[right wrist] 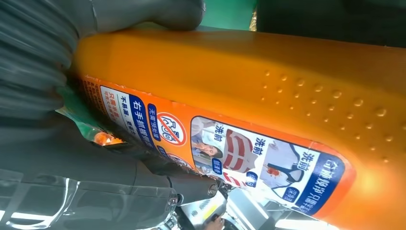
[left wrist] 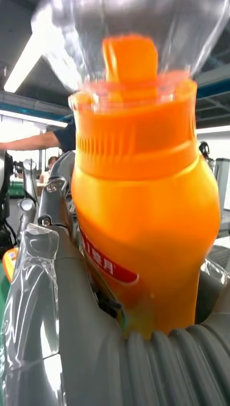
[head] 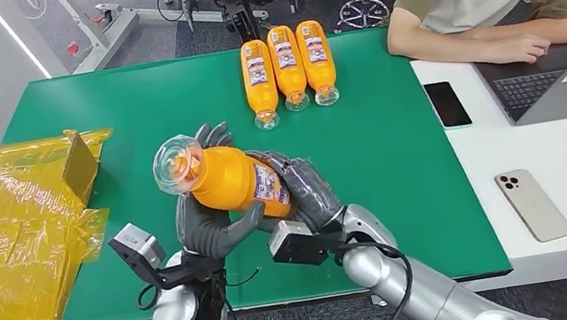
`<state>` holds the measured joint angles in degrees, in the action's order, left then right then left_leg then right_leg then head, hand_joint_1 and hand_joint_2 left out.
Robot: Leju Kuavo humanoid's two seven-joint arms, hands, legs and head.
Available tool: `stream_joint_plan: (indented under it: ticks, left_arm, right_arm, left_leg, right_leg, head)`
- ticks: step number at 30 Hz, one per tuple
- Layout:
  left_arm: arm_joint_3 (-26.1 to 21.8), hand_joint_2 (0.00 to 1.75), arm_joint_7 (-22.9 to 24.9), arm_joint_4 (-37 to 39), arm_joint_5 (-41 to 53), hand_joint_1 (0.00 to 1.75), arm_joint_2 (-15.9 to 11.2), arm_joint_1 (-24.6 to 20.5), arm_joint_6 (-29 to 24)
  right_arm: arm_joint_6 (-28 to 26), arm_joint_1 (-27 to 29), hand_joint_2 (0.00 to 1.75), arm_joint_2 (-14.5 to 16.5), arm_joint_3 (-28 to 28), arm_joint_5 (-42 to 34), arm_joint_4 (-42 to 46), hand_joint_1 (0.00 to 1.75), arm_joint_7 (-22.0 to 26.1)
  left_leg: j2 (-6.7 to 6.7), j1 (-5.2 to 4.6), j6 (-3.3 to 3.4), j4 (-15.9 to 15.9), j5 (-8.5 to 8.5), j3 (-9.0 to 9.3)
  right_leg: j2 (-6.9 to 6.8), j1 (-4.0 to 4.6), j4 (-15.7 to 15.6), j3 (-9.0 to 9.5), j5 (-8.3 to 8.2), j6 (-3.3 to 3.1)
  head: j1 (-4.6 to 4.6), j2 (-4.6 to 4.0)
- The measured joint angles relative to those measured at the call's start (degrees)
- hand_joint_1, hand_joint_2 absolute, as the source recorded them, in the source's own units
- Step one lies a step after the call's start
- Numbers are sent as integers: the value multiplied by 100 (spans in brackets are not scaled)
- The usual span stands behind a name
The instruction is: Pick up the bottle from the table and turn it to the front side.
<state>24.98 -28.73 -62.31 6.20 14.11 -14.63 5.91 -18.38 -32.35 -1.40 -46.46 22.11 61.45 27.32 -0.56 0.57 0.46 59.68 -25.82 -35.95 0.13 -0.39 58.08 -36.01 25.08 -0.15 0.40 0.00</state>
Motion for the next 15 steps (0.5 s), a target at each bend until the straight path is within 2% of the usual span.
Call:
stream_joint_plan:
  ticks: [15]
  left_arm:
    - [-2,175,58,4,-10,0,-3,148,-57]
  right_arm:
    - [249,32,175,9,-5,261,48,175,-181]
  left_leg:
    - [0,-1,0,1,0,0]
  right_leg:
    - [0,-1,0,0,0,0]
  head:
    - [-1,0]
